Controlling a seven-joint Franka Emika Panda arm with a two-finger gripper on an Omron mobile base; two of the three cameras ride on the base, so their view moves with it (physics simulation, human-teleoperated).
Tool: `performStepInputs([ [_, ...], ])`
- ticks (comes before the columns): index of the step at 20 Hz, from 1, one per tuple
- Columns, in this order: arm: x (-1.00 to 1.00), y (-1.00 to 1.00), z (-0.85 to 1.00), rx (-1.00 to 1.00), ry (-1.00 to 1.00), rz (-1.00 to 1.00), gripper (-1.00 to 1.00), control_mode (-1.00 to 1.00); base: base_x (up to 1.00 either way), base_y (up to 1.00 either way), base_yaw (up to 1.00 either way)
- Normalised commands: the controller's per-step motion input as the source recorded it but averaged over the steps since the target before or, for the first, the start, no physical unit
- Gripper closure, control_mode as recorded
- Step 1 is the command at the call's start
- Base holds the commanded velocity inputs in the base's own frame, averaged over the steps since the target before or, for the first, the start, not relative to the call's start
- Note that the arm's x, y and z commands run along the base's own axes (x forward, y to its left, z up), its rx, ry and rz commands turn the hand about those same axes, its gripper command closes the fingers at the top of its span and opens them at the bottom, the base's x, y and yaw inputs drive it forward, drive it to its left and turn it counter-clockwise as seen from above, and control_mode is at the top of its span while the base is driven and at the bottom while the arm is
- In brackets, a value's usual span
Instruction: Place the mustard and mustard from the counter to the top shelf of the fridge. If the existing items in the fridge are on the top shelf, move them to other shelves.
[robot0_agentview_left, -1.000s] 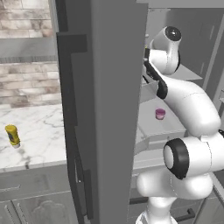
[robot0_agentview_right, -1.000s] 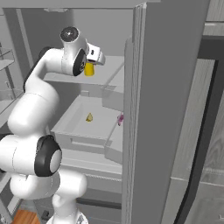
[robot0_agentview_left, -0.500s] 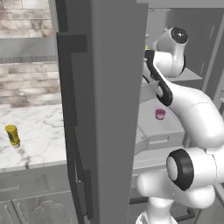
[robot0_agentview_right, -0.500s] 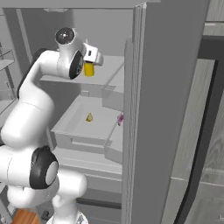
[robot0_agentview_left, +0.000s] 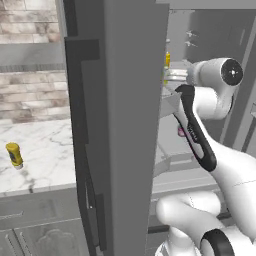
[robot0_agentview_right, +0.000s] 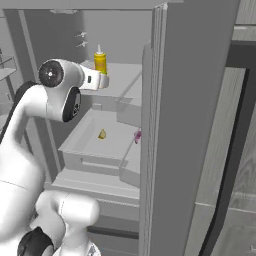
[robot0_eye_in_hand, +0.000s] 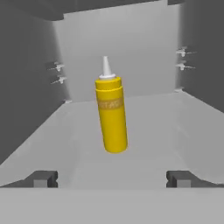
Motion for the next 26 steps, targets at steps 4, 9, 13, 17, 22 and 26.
performStepInputs([
  [4, -1.00, 0.00, 0.13, 0.00, -0.12, -0.05, -1.00, -1.00, 0.00, 0.00, 0.00],
  [9, -1.00, 0.00, 0.17, 0.00, -0.01, -0.08, -1.00, -1.00, 0.00, 0.00, 0.00],
  [13, -1.00, 0.00, 0.17, 0.01, 0.00, -0.11, -1.00, -1.00, 0.00, 0.00, 0.00],
  [17, -1.00, 0.00, 0.06, 0.00, 0.00, -0.08, -1.00, -1.00, 0.00, 0.00, 0.00],
  [22, -1.00, -0.08, 0.00, 0.00, 0.00, -0.03, -1.00, -1.00, 0.00, 0.00, 0.00],
  [26, -0.74, -0.04, 0.00, 0.00, 0.00, 0.00, -1.00, -1.00, 0.00, 0.00, 0.00],
])
